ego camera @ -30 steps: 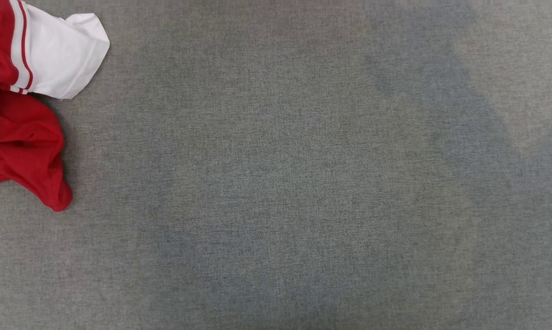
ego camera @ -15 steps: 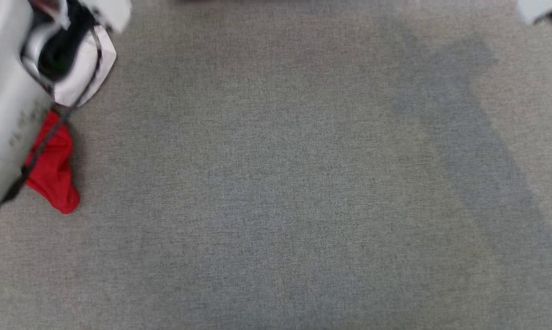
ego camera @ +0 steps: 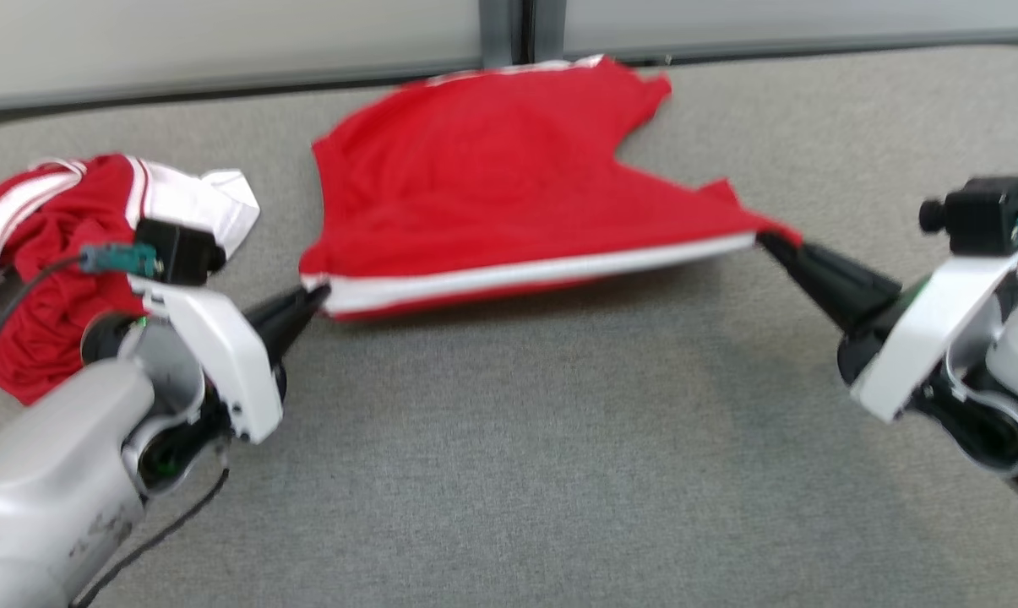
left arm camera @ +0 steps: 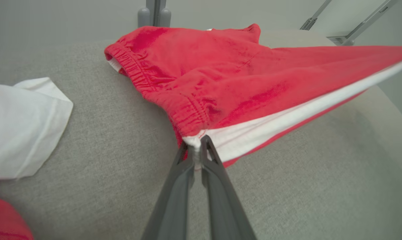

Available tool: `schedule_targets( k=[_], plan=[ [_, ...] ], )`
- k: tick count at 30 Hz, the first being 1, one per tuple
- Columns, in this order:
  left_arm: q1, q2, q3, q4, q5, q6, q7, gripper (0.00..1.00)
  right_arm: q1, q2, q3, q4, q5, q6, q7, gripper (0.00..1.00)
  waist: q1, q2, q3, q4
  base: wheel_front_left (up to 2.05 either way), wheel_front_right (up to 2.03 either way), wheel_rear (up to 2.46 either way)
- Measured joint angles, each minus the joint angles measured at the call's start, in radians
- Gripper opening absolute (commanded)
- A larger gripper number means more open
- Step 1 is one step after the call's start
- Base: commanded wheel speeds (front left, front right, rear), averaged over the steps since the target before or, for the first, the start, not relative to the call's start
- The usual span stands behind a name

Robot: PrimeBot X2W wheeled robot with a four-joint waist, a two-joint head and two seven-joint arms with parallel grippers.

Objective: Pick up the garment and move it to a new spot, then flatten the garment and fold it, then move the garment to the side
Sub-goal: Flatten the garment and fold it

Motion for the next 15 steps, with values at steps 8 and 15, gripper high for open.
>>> schedule_targets(
  k=[8, 15],
  plan=[
    [0.16, 0.094, -0.053, -0.198, -0.063, 0.064, 0.082, 0.0, 0.167, -0.1, 0.029, -0.105, 0.049, 0.001, 0.059, 0.0, 0.0, 0.0, -0.13, -0.02, 0.0, 0.0, 0.0],
    [0.267, 0.189, -0.075, -0.43, -0.076, 0.15, 0.099, 0.0, 0.275, -0.178, 0.016, -0.129, 0.043, 0.001, 0.047, 0.0, 0.0, 0.0, -0.156, -0.034, 0.0, 0.0, 0.0]
  ],
)
